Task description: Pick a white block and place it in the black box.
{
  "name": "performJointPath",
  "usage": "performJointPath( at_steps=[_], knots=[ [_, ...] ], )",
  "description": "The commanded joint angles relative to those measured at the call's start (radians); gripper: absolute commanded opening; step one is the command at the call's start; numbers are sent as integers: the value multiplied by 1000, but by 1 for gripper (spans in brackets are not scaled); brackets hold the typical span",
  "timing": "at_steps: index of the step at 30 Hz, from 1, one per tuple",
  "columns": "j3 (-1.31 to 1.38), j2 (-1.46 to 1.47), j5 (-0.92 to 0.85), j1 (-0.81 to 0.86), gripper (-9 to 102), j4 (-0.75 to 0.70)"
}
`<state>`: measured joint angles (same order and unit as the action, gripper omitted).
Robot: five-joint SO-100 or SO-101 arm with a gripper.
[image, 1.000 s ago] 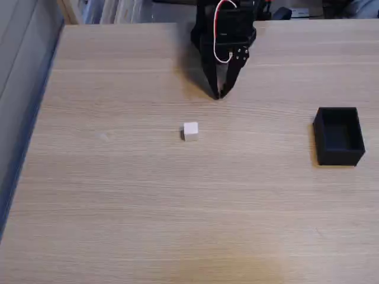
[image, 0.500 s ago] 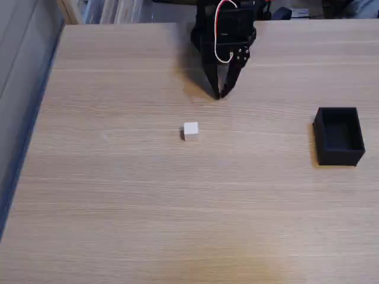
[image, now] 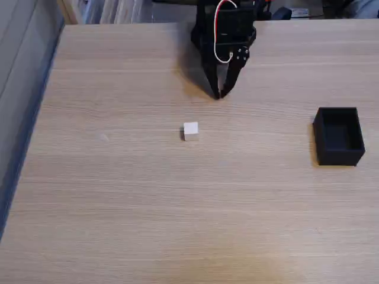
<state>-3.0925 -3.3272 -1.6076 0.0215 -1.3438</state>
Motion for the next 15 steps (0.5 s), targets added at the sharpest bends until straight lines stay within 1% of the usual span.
performJointPath(
  at_steps=[1, 3, 8, 11, 13, 15],
  knots=[
    [8, 20, -26, 28, 0, -2],
    [58, 80, -41, 35, 0, -5],
    [218, 219, -43, 40, 6, -66],
    [288, 290, -64, 72, 9, -80],
    [327, 344, -103, 110, 15, -80],
    [356, 393, -160, 155, 23, -77]
  ],
)
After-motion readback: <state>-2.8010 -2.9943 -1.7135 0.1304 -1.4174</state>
